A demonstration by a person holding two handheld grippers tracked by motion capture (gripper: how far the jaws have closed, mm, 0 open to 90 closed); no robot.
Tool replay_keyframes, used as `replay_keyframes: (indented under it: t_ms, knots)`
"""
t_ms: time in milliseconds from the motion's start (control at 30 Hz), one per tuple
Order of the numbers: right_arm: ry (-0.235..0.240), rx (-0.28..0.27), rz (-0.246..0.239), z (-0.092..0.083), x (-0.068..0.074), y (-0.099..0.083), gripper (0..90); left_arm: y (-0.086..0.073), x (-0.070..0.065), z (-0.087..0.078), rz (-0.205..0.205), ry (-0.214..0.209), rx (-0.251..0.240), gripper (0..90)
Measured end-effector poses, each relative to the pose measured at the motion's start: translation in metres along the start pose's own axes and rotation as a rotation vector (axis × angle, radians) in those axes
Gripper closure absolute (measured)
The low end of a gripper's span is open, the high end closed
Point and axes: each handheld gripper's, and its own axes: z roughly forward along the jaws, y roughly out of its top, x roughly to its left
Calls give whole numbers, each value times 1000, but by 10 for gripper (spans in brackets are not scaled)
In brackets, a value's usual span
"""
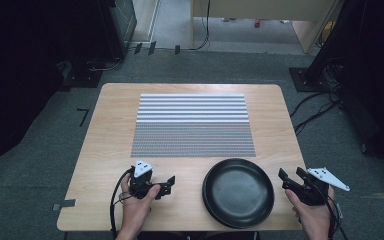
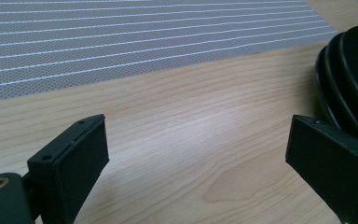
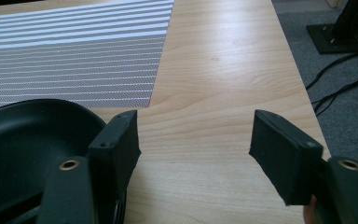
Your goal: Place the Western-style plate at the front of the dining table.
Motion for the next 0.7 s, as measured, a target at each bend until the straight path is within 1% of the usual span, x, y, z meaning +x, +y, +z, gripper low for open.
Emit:
replay_keyframes:
  t_ms: [67,100,133,167,200,300,400,433,467,600,633,667,700]
  knots:
    - [3,-3,-3,-1,1,-1,358,1,-5,3,2,-11,1,56]
    - [16,-3,-3,-2,0,-2,413,2,-7,4,5,-17,5,56]
    - [16,-3,-3,-2,0,-2,413,3,-10,5,3,-25,8,56]
    - [36,-3,8,-3,-1,-3,462,5,-15,8,13,-34,11,56]
    - [36,-3,8,-3,-1,-3,462,5,-15,8,13,-34,11,56]
    - [43,-3,5,-4,-2,-4,493,11,-24,12,14,-59,6,56]
    - [72,3,10,-4,-1,-6,519,17,-34,17,17,-80,1,57]
    - [82,14,17,-4,0,-7,526,20,-37,18,21,-86,-1,57]
    - [99,26,34,-4,1,-8,545,22,-41,20,26,-92,-1,57]
    - [106,23,37,-5,4,-11,571,33,-55,27,41,-109,-6,57]
    - [105,21,36,-5,5,-11,584,35,-58,28,40,-117,-8,57]
    - [112,17,35,-5,5,-12,615,37,-60,29,42,-122,-10,57]
    - [126,14,36,-5,5,-13,636,37,-63,30,45,-129,-10,57]
